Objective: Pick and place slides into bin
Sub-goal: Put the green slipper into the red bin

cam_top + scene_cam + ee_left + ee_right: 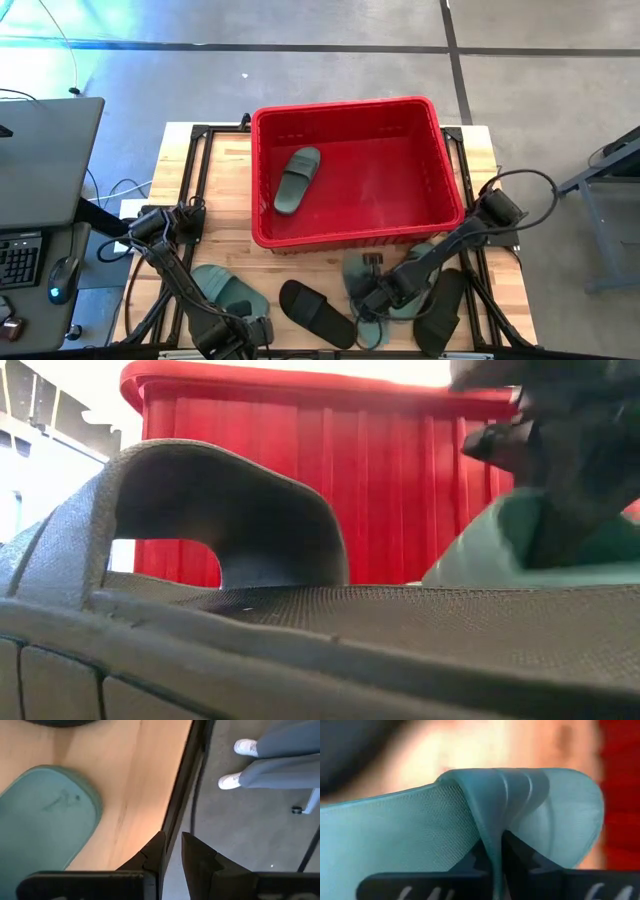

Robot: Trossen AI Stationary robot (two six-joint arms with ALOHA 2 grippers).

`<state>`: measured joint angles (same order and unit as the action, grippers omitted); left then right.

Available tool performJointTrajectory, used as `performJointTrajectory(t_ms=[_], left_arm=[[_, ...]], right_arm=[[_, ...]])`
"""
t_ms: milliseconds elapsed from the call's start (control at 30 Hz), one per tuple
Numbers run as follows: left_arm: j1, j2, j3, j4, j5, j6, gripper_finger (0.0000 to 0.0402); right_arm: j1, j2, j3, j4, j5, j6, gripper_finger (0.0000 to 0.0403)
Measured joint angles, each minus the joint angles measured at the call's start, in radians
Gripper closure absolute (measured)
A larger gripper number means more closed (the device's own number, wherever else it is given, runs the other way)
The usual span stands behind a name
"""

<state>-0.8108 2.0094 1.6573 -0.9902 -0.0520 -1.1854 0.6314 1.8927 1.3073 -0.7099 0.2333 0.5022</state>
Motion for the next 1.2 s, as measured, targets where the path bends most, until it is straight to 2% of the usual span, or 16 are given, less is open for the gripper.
performJointTrajectory(t_ms=[100, 267, 467, 533, 600, 733, 800, 833, 900, 1000, 1100, 1200], left_arm=[[0.0, 0.0, 0.0, 0.009, -0.001, 0.0, 0.0353], [0.0, 0.0, 0.0, 0.033, 0.006, 0.002, 0.0353], [0.008, 0.005, 0.0, 0.059, 0.009, -0.043, 0.0353], [0.006, 0.01, 0.0, 0.075, 0.01, -0.046, 0.0353], [0.006, 0.016, 0.0, 0.093, 0.014, -0.047, 0.0353], [0.005, 0.016, 0.001, 0.11, 0.029, -0.052, 0.0353], [0.005, 0.016, 0.001, 0.106, 0.031, -0.054, 0.0353], [0.005, 0.016, 0.001, 0.107, 0.034, -0.054, 0.0353], [0.005, 0.016, 0.001, 0.108, 0.034, -0.054, 0.0353], [0.006, 0.016, 0.001, 0.109, 0.033, -0.054, 0.0353], [0.005, 0.016, 0.001, 0.109, 0.034, -0.054, 0.0353], [0.005, 0.016, 0.001, 0.107, 0.034, -0.054, 0.0353]], right_arm=[[0.019, -0.006, 0.101, 0.008, -0.102, -0.043, 0.0399], [0.033, -0.014, 0.396, 0.005, -0.083, -0.254, 0.0401], [0.0, -0.016, 0.813, -0.073, 0.169, -0.544, 0.0402], [-0.016, -0.017, 0.944, -0.146, 0.298, -0.621, 0.0402], [-0.033, -0.019, 1.05, -0.223, 0.471, -0.692, 0.0402], [-0.094, -0.124, 0.943, -0.159, 0.873, -0.827, 0.0402], [-0.139, -0.155, 0.897, -0.204, 1.021, -0.796, 0.0402], [-0.171, -0.164, 0.876, -0.241, 1.058, -0.751, 0.0402], [-0.242, -0.169, 0.837, -0.327, 1.011, -0.613, 0.0402], [-0.367, -0.162, 0.748, -0.417, 0.825, -0.41, 0.0402], [-0.488, -0.155, 0.593, -0.415, 0.837, -0.327, 0.0403], [-0.594, -0.155, 0.434, -0.283, 0.821, -0.324, 0.0403]])
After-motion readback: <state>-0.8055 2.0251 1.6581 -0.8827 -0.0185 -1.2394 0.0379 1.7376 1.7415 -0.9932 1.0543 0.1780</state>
